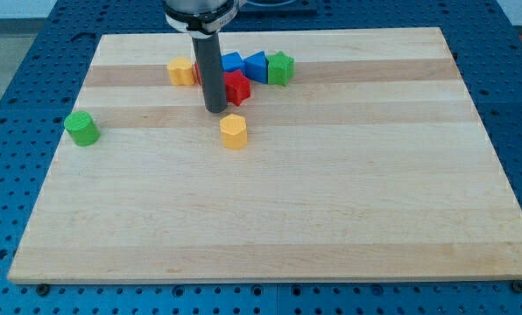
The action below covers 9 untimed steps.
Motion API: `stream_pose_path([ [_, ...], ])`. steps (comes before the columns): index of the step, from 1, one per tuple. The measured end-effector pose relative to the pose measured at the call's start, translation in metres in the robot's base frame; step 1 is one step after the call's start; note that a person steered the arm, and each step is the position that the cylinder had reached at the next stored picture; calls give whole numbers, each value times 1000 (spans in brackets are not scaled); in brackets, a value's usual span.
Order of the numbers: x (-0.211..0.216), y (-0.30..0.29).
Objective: Move the green circle slightly right
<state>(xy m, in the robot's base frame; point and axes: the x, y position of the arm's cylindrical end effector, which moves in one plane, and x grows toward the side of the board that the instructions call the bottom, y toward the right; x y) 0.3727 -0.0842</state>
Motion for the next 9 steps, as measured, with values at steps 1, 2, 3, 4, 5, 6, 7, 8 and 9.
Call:
stream_pose_path([
  [1,5,-18],
  [2,5,-54],
  [3,5,-99],
  [4,2,-138],
  [5,-18,-167],
  [6,-16,-217],
  [7,-13,-221],
  [8,19,-220],
  [9,41,-220],
])
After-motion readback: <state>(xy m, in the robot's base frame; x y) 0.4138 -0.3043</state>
